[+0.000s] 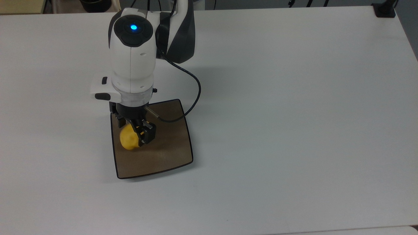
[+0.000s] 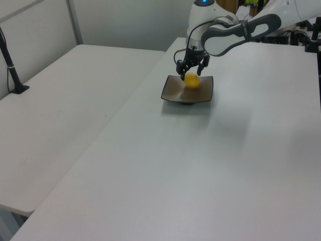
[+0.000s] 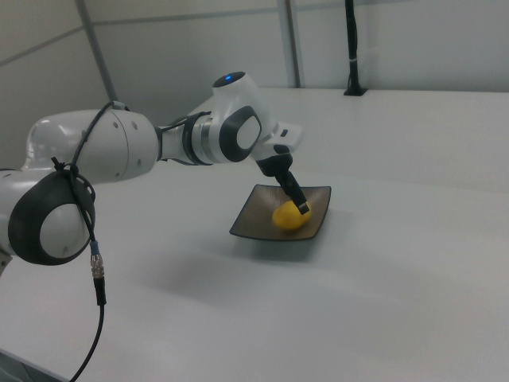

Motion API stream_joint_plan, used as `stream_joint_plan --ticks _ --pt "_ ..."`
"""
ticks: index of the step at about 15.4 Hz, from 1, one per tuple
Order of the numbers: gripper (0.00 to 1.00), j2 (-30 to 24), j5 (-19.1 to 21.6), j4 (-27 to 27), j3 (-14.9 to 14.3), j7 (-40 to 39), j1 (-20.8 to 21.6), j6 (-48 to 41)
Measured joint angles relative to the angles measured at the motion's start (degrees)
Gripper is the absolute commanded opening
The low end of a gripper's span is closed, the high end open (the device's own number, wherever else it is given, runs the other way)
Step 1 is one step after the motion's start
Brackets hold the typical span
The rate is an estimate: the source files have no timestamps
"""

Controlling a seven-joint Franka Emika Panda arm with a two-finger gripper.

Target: Put potatoes on a ceramic plate

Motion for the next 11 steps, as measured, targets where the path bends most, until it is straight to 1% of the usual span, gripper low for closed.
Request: stream_joint_plan --ticks 3,6,8,10,11 --pt "1.0 -0.02 -0.11 -0.04 0.0 -0.07 -0.05 -0.14" --pt "1.0 -0.36 -0.12 -0.04 0.0 -0.55 -0.05 -3.64" --pt "1.0 -1.26 -0.11 0.02 0.07 -3.03 -0.05 -7.32" --pt "1.0 -3.67 0.07 0.09 0.19 -7.05 -0.04 -12.29" --pt "1.0 -5.79 0.72 0.09 0.24 -9.6 -0.04 -15.31"
